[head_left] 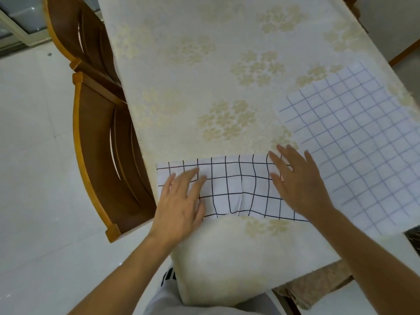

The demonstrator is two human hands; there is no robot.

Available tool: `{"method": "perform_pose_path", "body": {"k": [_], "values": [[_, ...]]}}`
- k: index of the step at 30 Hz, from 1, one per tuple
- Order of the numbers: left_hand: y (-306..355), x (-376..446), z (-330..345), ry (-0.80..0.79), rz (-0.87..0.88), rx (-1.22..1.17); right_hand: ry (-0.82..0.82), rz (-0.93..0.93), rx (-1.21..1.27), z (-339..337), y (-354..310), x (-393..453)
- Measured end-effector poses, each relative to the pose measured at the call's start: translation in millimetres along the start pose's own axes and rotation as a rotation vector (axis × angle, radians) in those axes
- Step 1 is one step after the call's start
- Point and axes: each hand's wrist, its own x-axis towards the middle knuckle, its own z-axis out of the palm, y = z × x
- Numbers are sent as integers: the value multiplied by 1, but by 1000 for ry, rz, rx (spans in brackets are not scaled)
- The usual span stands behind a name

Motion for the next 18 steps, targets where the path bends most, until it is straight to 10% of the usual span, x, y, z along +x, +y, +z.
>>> {"method": "perform_pose_path", "body": {"k": [18], "values": [[0,-15,69,-218,105,251,-173,-203,-108,49,-25,-72]]}}
